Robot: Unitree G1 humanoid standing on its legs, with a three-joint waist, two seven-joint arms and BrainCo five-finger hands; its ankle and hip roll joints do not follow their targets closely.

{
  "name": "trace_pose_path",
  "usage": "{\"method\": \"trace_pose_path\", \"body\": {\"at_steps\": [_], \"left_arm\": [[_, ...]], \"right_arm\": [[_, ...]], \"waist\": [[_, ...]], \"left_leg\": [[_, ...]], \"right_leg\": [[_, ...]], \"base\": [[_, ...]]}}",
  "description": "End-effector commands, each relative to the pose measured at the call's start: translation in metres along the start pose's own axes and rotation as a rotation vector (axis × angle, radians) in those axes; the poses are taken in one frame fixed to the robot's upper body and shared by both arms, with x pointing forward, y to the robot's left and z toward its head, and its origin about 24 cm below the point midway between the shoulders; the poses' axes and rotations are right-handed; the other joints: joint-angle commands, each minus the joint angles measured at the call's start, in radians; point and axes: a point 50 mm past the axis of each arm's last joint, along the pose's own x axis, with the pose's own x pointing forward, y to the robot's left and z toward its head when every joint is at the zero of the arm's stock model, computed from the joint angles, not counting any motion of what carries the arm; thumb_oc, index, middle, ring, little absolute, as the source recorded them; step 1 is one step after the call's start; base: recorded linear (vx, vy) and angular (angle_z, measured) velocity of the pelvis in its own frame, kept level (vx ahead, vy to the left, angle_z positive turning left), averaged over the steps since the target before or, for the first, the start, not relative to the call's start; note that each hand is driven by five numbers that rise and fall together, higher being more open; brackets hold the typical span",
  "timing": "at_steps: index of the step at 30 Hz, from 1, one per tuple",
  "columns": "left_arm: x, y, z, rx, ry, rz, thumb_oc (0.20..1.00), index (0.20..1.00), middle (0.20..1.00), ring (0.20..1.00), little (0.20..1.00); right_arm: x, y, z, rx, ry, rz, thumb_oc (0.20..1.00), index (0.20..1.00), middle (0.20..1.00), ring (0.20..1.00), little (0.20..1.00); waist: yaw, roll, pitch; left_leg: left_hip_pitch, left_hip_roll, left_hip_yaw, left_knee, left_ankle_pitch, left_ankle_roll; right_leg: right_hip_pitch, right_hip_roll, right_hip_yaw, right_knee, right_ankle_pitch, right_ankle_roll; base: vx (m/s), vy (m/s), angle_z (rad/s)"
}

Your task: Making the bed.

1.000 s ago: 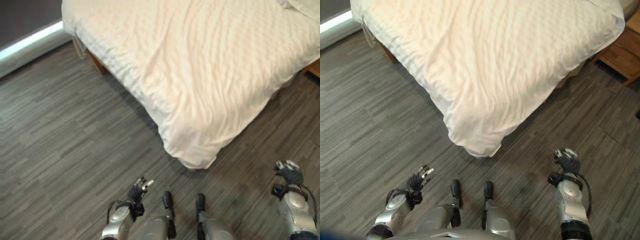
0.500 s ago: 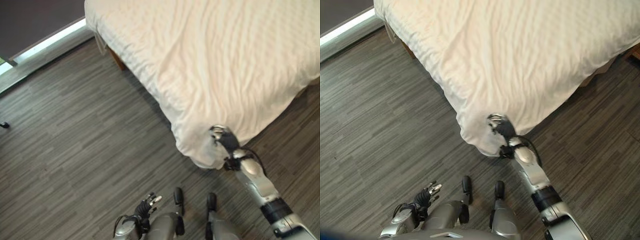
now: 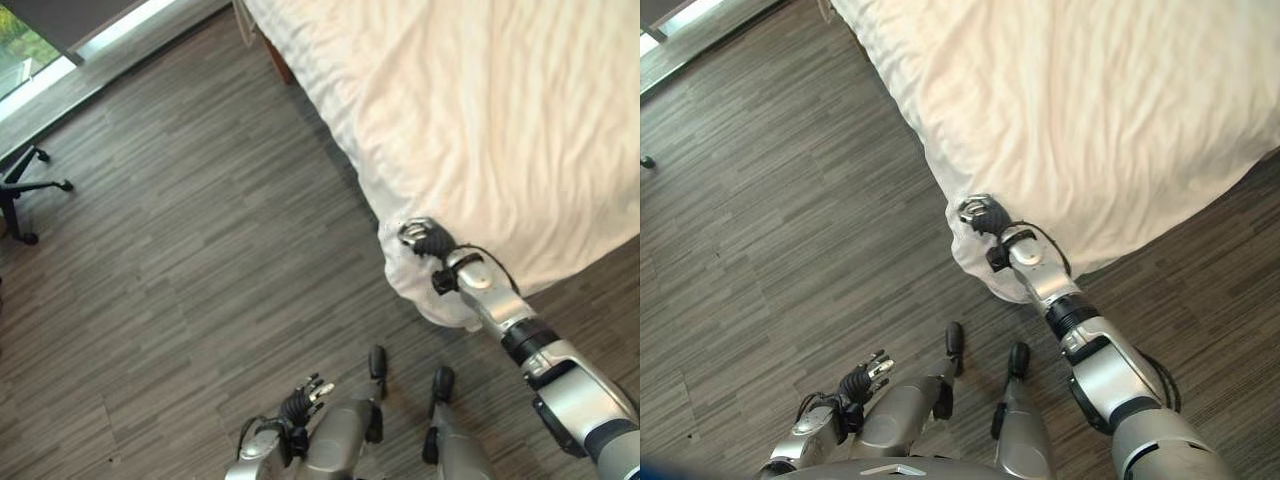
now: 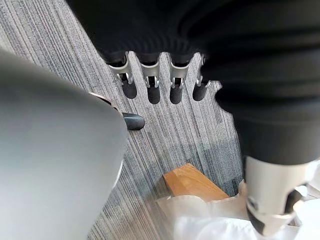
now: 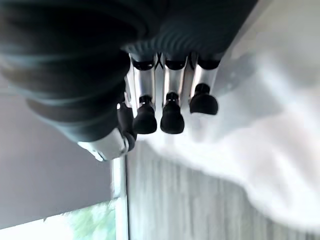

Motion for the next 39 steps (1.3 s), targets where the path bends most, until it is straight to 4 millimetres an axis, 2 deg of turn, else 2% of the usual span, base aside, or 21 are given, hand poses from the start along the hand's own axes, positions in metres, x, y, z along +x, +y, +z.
{"method": "trace_pose_path", "body": {"at_steps": [1, 3, 5, 6, 8, 9, 10, 12, 13, 14, 15, 18, 22, 23, 26, 27, 29, 32, 33, 35, 39], "left_arm": [[0.007, -0.009, 0.01, 0.093, -0.006, -0.069, 1.0, 1.0, 1.0, 1.0, 1.0], [0.01, -0.015, 0.015, 0.114, -0.019, -0.091, 1.0, 1.0, 1.0, 1.0, 1.0], [0.011, -0.017, 0.018, 0.119, -0.027, -0.098, 1.0, 1.0, 1.0, 1.0, 1.0], [0.013, -0.02, 0.025, 0.124, -0.054, -0.106, 1.0, 1.0, 1.0, 1.0, 1.0], [0.013, -0.021, 0.027, 0.12, -0.063, -0.109, 1.0, 1.0, 1.0, 1.0, 1.0], [0.012, -0.021, 0.031, 0.11, -0.082, -0.107, 1.0, 1.0, 1.0, 1.0, 1.0], [0.012, -0.021, 0.031, 0.11, -0.082, -0.107, 1.0, 1.0, 1.0, 1.0, 1.0], [0.012, -0.021, 0.03, 0.112, -0.084, -0.099, 1.0, 1.0, 1.0, 1.0, 1.0], [0.012, -0.021, 0.03, 0.114, -0.086, -0.099, 1.0, 1.0, 1.0, 1.0, 1.0], [0.012, -0.021, 0.031, 0.11, -0.092, -0.094, 1.0, 1.0, 1.0, 1.0, 1.0], [0.013, -0.02, 0.038, 0.085, -0.125, -0.083, 1.0, 1.0, 1.0, 1.0, 1.0], [0.013, -0.016, 0.038, 0.074, -0.127, -0.068, 1.0, 1.0, 1.0, 1.0, 1.0], [0.01, -0.005, 0.035, 0.072, -0.113, -0.031, 1.0, 1.0, 1.0, 1.0, 1.0], [0.008, 0.0, 0.033, 0.05, -0.113, -0.01, 1.0, 1.0, 1.0, 1.0, 1.0], [0.007, 0.004, 0.035, 0.031, -0.131, 0.021, 1.0, 1.0, 1.0, 1.0, 1.0], [0.006, 0.004, 0.035, 0.032, -0.129, 0.021, 1.0, 1.0, 1.0, 1.0, 1.0], [0.008, 0.004, 0.036, 0.03, -0.136, 0.046, 1.0, 1.0, 1.0, 1.0, 1.0], [0.009, 0.002, 0.036, 0.036, -0.133, 0.043, 1.0, 1.0, 1.0, 1.0, 1.0], [0.009, 0.002, 0.036, 0.036, -0.133, 0.044, 1.0, 1.0, 1.0, 1.0, 1.0], [0.008, -0.001, 0.04, 0.081, -0.145, 0.019, 1.0, 1.0, 1.0, 1.0, 1.0], [0.006, -0.001, 0.041, 0.116, -0.149, -0.004, 1.0, 1.0, 1.0, 1.0, 1.0]], "right_arm": [[0.002, -0.041, 0.007, 0.006, 0.026, -0.184, 0.2, 0.2, 0.2, 0.2, 0.2], [-0.005, -0.048, -0.02, 0.047, 0.14, -0.239, 0.2, 0.2, 0.2, 0.2, 0.2], [-0.009, -0.048, -0.029, 0.072, 0.165, -0.243, 0.2, 0.2, 0.2, 0.2, 0.2], [-0.02, -0.044, -0.056, 0.111, 0.251, -0.251, 0.2, 0.2, 0.2, 0.2, 0.2], [-0.026, -0.04, -0.07, 0.113, 0.3, -0.246, 0.2, 0.2, 0.2, 0.2, 0.2], [-0.042, -0.03, -0.099, 0.114, 0.392, -0.22, 0.2, 0.2, 0.2, 0.2, 0.2], [-0.042, -0.03, -0.099, 0.114, 0.392, -0.22, 0.2, 0.2, 0.2, 0.2, 0.2], [-0.071, -0.011, -0.142, 0.11, 0.545, -0.174, 0.2, 0.2, 0.2, 0.2, 0.2], [-0.079, -0.011, -0.151, 0.13, 0.577, -0.19, 0.2, 0.2, 0.2, 0.2, 0.2], [-0.089, -0.014, -0.161, 0.187, 0.606, -0.238, 0.2, 0.2, 0.2, 0.2, 0.2], [-0.117, -0.034, -0.179, 0.325, 0.623, -0.408, 0.2, 0.2, 0.2, 0.2, 0.2], [-0.136, -0.045, -0.189, 0.36, 0.646, -0.486, 0.2, 0.2, 0.2, 0.2, 0.2], [-0.209, -0.077, -0.222, 0.44, 0.779, -0.76, 0.2, 0.2, 0.2, 0.2, 0.2], [-0.231, -0.092, -0.224, 0.512, 0.735, -0.91, 0.2, 0.2, 0.2, 0.2, 0.2], [-0.226, -0.112, -0.198, 0.512, 0.474, -0.992, 0.2, 0.2, 0.2, 0.2, 0.2], [-0.227, -0.111, -0.198, 0.512, 0.477, -0.994, 0.2, 0.2, 0.2, 0.2, 0.2], [-0.196, -0.12, -0.135, 0.496, 0.064, -0.929, 0.2, 0.2, 0.2, 0.2, 0.2], [-0.17, -0.106, -0.09, 0.479, -0.157, -0.775, 0.2, 0.2, 0.2, 0.2, 0.2], [-0.17, -0.106, -0.09, 0.479, -0.157, -0.775, 0.2, 0.2, 0.2, 0.2, 0.2], [-0.15, -0.089, -0.049, 0.429, -0.3, -0.587, 0.2, 0.2, 0.2, 0.2, 0.2], [-0.134, -0.074, -0.021, 0.413, -0.394, -0.419, 0.2, 0.2, 0.2, 0.2, 0.2]], "waist": [[0.027, 0.016, -0.005], [0.034, 0.03, 0.002], [0.035, 0.034, 0.004], [0.034, 0.042, 0.012], [0.032, 0.045, 0.016], [0.025, 0.047, 0.022], [0.025, 0.047, 0.022], [0.007, 0.049, 0.032], [0.002, 0.05, 0.034], [-0.006, 0.049, 0.04], [-0.038, 0.043, 0.051], [-0.056, 0.031, 0.054], [-0.108, 0.005, 0.049], [-0.134, -0.008, 0.043], [-0.173, -0.032, 0.046], [-0.171, -0.032, 0.044], [-0.197, -0.055, 0.048], [-0.201, -0.065, 0.048], [-0.2, -0.065, 0.047], [-0.196, -0.065, 0.045], [-0.186, -0.061, 0.043]], "left_leg": [[-0.052, 0.028, -0.047, 0.004, 0.067, -0.091], [-0.063, 0.027, -0.046, 0.004, 0.069, -0.093], [-0.067, 0.026, -0.045, 0.004, 0.069, -0.093], [-0.072, 0.024, -0.045, 0.004, 0.068, -0.092], [-0.074, 0.024, -0.044, 0.004, 0.068, -0.092], [-0.075, 0.024, -0.042, 0.004, 0.066, -0.09], [-0.075, 0.024, -0.042, 0.004, 0.066, -0.09], [-0.075, 0.022, -0.041, 0.004, 0.061, -0.087], [-0.075, 0.022, -0.04, 0.004, 0.06, -0.087], [-0.074, 0.022, -0.038, 0.004, 0.058, -0.086], [-0.07, 0.025, -0.025, 0.004, 0.05, -0.084], [-0.065, 0.028, -0.016, 0.004, 0.047, -0.085], [-0.047, 0.031, -0.012, 0.004, 0.036, -0.083], [-0.042, 0.033, -0.01, 0.004, 0.03, -0.081], [-0.036, 0.037, -0.002, 0.004, 0.027, -0.079], [-0.037, 0.037, -0.001, 0.004, 0.028, -0.079], [-0.027, 0.042, 0.013, 0.004, 0.024, -0.077], [-0.022, 0.045, 0.022, 0.004, 0.022, -0.078], [-0.025, 0.046, 0.023, 0.004, 0.025, -0.078], [-0.026, 0.048, 0.024, 0.004, 0.03, -0.08], [-0.026, 0.048, 0.021, 0.004, 0.033, -0.081]], "right_leg": [[0.023, -0.079, -0.008, 0.015, 0.032, 0.033], [0.013, -0.081, -0.008, 0.015, 0.033, 0.035], [0.008, -0.082, -0.007, 0.015, 0.032, 0.035], [0.001, -0.083, -0.005, 0.015, 0.033, 0.037], [-0.003, -0.084, -0.004, 0.015, 0.033, 0.038], [-0.005, -0.086, -0.005, 0.015, 0.033, 0.038], [-0.005, -0.086, -0.005, 0.015, 0.033, 0.038], [-0.008, -0.088, -0.003, 0.015, 0.031, 0.038], [-0.008, -0.089, -0.003, 0.015, 0.031, 0.039], [-0.009, -0.091, -0.002, 0.015, 0.031, 0.04], [-0.017, -0.093, 0.013, 0.015, 0.036, 0.045], [-0.017, -0.092, 0.018, 0.015, 0.038, 0.046], [-0.002, -0.092, 0.018, 0.015, 0.031, 0.047], [0.001, -0.092, 0.022, 0.015, 0.029, 0.048], [0.001, -0.091, 0.032, 0.015, 0.033, 0.049], [0.001, -0.091, 0.033, 0.015, 0.033, 0.049], [-0.003, -0.089, 0.049, 0.015, 0.04, 0.051], [-0.004, -0.088, 0.059, 0.015, 0.043, 0.05], [-0.007, -0.087, 0.06, 0.015, 0.046, 0.049], [-0.01, -0.085, 0.061, 0.015, 0.049, 0.046], [-0.01, -0.085, 0.058, 0.015, 0.052, 0.045]], "base": [[0.0, 0.0, 0.0], [0.0, 0.016, 0.01], [0.01, 0.016, 0.02], [0.0, 0.0, 0.0], [0.0, 0.0, 0.0], [0.0, 0.0, 0.0], [0.0, 0.0, 0.0], [0.01, 0.015, 0.0], [0.02, 0.033, -0.04], [0.01, 0.071, -0.08], [0.01, 0.068, -0.11], [0.0, 0.02, -0.18], [0.03, 0.008, -0.07], [0.0, 0.0, 0.0], [0.0, 0.0, 0.0], [-0.03, -0.001, -0.16], [-0.03, 0.0, -0.24], [-0.03, -0.013, -0.22], [-0.03, -0.021, -0.18], [-0.02, -0.011, -0.03], [0.0, 0.0, 0.0]]}}
